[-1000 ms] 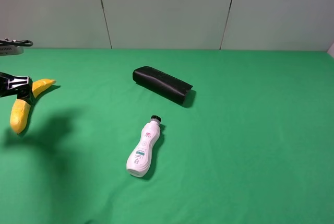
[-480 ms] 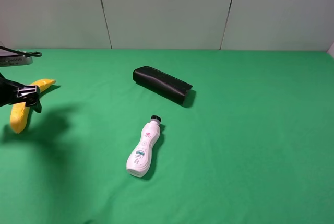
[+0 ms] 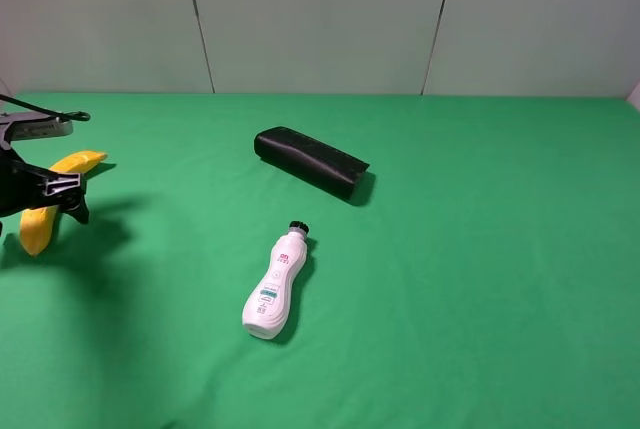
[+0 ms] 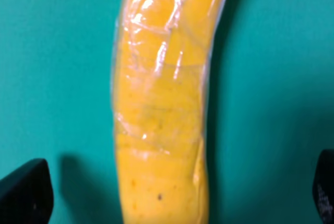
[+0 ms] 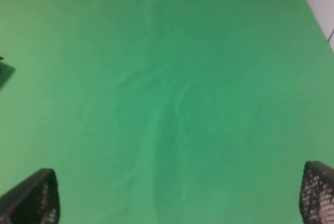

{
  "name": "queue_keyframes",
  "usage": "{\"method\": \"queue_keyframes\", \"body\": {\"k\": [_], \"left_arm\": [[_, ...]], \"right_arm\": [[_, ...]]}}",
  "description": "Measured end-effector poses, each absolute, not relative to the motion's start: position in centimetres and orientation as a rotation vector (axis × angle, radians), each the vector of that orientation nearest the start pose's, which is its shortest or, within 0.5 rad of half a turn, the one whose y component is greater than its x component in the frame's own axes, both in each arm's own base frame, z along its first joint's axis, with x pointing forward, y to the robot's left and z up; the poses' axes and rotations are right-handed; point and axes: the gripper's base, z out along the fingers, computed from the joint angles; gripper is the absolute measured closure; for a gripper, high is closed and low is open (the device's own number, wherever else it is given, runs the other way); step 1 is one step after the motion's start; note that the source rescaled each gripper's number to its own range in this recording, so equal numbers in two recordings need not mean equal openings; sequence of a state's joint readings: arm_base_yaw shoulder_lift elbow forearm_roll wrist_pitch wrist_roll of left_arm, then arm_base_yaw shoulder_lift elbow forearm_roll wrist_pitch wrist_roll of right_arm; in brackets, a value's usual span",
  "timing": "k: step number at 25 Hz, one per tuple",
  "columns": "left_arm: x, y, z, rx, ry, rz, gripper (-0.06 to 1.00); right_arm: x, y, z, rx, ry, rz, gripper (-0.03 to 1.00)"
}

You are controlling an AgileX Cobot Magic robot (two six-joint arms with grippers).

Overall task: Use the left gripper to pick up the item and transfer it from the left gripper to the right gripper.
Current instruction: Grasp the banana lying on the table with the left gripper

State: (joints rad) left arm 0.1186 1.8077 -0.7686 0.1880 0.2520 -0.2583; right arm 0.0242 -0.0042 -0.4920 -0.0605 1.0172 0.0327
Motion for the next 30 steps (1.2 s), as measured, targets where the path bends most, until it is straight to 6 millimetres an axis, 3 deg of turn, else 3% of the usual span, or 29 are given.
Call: {"method": "queue_keyframes", "body": {"k": [6, 9, 16, 21, 30], "left_arm": [[29.88, 3.96, 10.59, -0.283, 2.763, 0.07, -0.04], [29.88, 3.96, 10.6, -0.284, 2.762, 0.07, 0.05], [29.88, 3.96, 10.56, -0.285, 2.763, 0.07, 0.47], [29.88, 3.96, 10.5, -0.285, 2.765, 0.07, 0.93], [29.88, 3.96, 10.5, -0.285, 2.765, 0.07, 0.94]], "right_arm": [[-0.28, -0.48, 27.87, 0.01, 2.003, -0.036, -0.03], [-0.28, -0.48, 27.87, 0.01, 2.003, -0.036, -0.03], [-0.28, -0.48, 27.87, 0.01, 2.003, -0.036, -0.03], [-0.28, -0.48, 27.87, 0.01, 2.003, -0.036, -0.03], [-0.28, -0.48, 27.87, 0.01, 2.003, -0.036, -0.03]]}}
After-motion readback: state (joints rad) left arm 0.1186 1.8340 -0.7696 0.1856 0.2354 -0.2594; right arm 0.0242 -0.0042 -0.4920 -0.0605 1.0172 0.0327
